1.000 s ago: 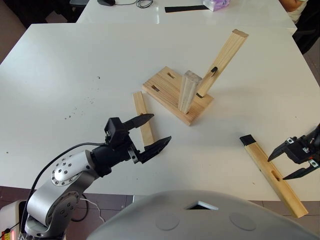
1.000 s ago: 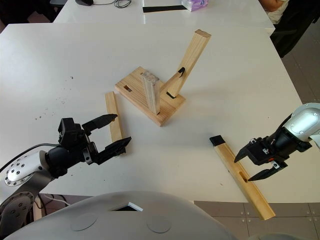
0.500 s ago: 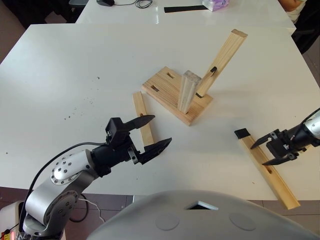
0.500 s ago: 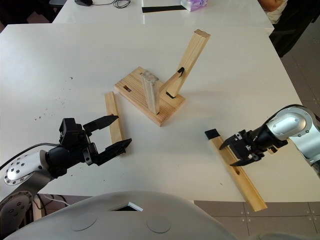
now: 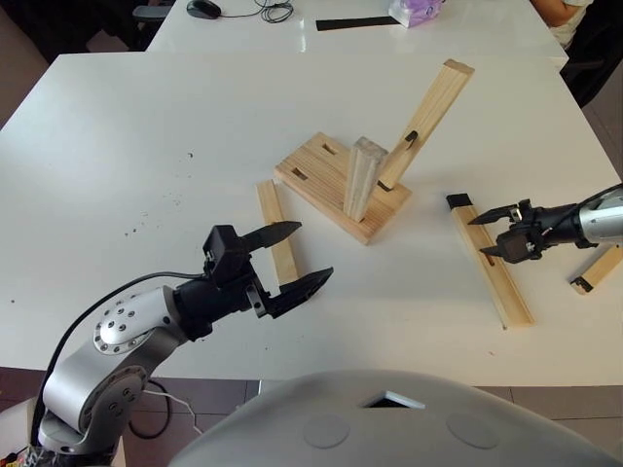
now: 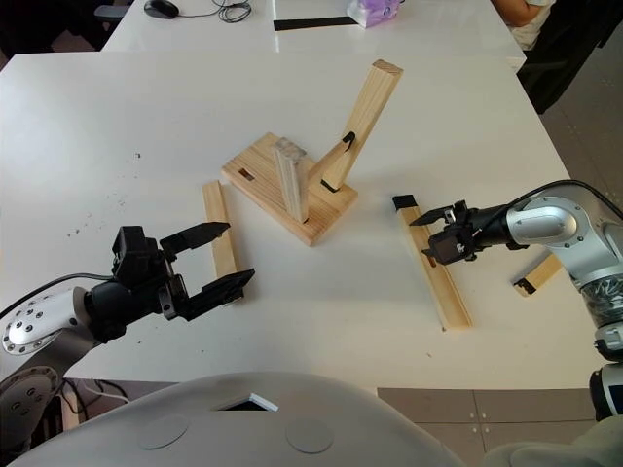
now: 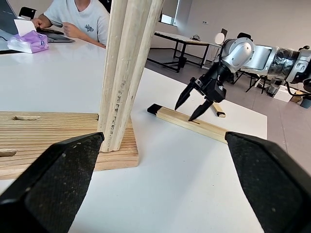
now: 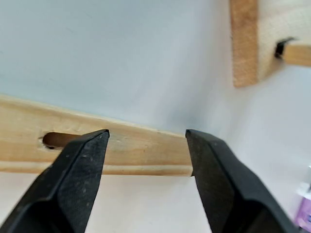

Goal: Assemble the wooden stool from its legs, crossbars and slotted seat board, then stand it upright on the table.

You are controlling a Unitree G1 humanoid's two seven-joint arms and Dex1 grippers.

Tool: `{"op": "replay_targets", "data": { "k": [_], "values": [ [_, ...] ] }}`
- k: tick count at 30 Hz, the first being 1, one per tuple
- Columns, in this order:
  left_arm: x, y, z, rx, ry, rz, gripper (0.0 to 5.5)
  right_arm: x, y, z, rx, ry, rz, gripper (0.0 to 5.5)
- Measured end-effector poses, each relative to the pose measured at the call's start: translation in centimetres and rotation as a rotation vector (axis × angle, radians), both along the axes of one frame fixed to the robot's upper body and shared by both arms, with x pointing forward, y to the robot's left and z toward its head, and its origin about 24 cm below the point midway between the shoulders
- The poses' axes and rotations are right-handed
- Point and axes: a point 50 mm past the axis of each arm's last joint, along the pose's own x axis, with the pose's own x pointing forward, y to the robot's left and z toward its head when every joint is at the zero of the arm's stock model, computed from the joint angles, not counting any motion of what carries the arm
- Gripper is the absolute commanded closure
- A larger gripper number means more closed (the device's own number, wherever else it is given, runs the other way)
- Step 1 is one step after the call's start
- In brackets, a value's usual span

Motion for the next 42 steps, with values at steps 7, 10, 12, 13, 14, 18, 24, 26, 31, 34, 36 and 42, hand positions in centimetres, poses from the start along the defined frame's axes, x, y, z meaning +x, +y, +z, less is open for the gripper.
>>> {"op": "replay_targets", "data": {
  "k": [7, 10, 12, 13, 14, 18, 24, 26, 31, 34, 36, 42],
  "values": [
    [1.2, 0.7, 0.4, 0.018, -0.013, -0.032, 0.88, -0.1, -1.3, -0.7, 0.01, -0.054, -0.077, 2.57],
    [1.4, 0.8, 0.4, 0.02, -0.015, -0.038, 0.88, -0.2, -1.7, -0.9, 0.014, -0.056, -0.108, 2.57],
    [1.5, 0.9, 0.4, 0.019, -0.016, -0.041, 0.88, -0.1, -1.8, -0.9, 0.015, -0.053, -0.124, 2.57],
    [1.6, 1.0, 0.3, 0.02, -0.014, -0.04, 0.88, -0.1, -1.9, -0.9, 0.016, -0.053, -0.135, 2.57],
    [1.7, 1.0, 0.3, 0.021, -0.012, -0.036, 0.88, 0.2, -1.9, -0.9, 0.017, -0.057, -0.154, 2.57],
    [2.1, 1.3, 0.1, 0.038, -0.018, -0.02, 0.88, 0.9, -2.4, -0.8, 0.018, -0.076, -0.216, 2.57],
    [3.6, 1.8, -0.7, 0.125, -0.03, 0.038, 0.88, 1.0, -2.6, -0.8, 0.074, -0.062, -0.312, 2.57],
    [4.2, 1.5, -1.4, 0.159, -0.023, 0.049, 0.88, 1.1, -1.3, -0.8, 0.149, -0.038, -0.323, 2.57],
    [5.6, 0.0, -2.9, 0.208, -0.044, 0.058, 0.88, 2.0, 2.5, 0.0, 0.369, -0.051, -0.34, 2.57],
    [6.6, -0.7, -3.8, 0.21, -0.039, 0.068, 0.88, 2.3, 4.2, 0.1, 0.446, -0.063, -0.337, 2.57],
    [7.0, -0.3, -4.5, 0.235, -0.023, 0.081, 0.88, 2.4, 4.5, -0.2, 0.458, -0.064, -0.351, 2.57],
    [7.7, 1.3, -7.5, 0.344, 0.033, 0.101, 0.88, 2.4, 5.1, -2.3, 0.454, -0.069, -0.397, 2.57]
  ]
}}
